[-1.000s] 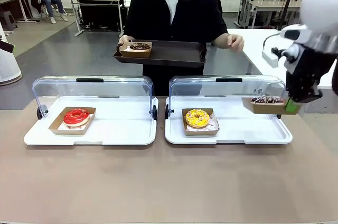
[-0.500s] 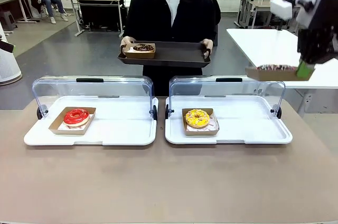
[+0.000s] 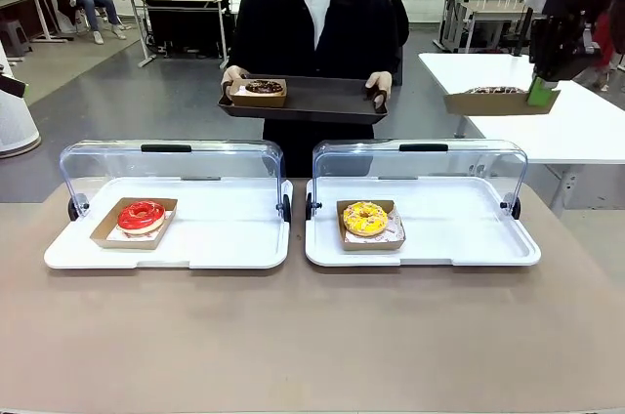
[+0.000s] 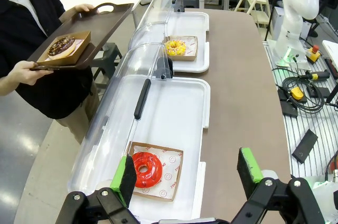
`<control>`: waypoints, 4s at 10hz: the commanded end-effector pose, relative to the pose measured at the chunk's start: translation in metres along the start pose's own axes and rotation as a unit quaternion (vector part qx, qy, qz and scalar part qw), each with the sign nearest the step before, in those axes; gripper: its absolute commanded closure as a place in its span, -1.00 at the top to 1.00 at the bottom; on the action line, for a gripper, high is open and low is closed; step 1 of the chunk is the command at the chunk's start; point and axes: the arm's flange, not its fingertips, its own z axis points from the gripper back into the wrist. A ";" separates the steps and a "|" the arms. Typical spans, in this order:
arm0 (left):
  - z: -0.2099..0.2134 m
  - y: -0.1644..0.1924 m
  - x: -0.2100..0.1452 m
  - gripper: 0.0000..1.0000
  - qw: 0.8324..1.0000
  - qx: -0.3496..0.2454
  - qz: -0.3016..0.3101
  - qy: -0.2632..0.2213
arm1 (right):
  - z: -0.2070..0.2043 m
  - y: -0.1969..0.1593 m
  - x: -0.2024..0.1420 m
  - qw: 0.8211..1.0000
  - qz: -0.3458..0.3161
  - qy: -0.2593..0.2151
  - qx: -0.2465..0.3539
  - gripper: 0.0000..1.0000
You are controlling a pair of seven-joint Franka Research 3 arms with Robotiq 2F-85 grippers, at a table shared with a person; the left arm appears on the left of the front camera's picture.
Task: Provide the desired donut to the person.
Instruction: Pick up and lift the Paper togo box containing the Donut pointed at by the person, then place the picked Paper togo box onto the Handle tray extended by the person.
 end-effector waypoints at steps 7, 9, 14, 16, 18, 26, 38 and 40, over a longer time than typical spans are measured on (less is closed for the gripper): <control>0.001 0.000 0.001 1.00 1.000 0.002 -0.002 -0.003 | 0.003 0.013 -0.001 1.000 0.001 -0.001 -0.003 -1.00; 0.001 0.000 0.001 1.00 1.000 0.002 -0.002 -0.003 | 0.003 0.013 -0.001 1.000 0.001 -0.001 -0.003 -1.00; 0.001 0.000 0.001 1.00 1.000 0.002 -0.002 -0.003 | 0.003 0.013 -0.001 1.000 0.001 -0.001 -0.003 -1.00; 0.001 0.000 0.001 1.00 1.000 0.002 -0.002 -0.003 | 0.003 0.013 -0.001 1.000 0.001 -0.001 -0.003 -1.00; 0.001 0.000 0.001 1.00 1.000 0.002 -0.002 -0.003 | 0.003 0.013 -0.001 1.000 0.001 -0.001 -0.003 -1.00; 0.001 0.000 0.001 1.00 1.000 0.002 -0.002 -0.003 | 0.058 -0.008 0.091 0.997 0.038 0.022 -0.058 -0.96; 0.001 0.000 0.001 1.00 1.000 0.002 -0.002 -0.003 | -0.030 -0.027 0.205 0.997 0.064 0.027 -0.020 -0.96; 0.001 0.000 0.001 1.00 1.000 0.002 -0.002 -0.003 | -0.030 -0.027 0.205 0.997 0.064 0.027 -0.020 -0.96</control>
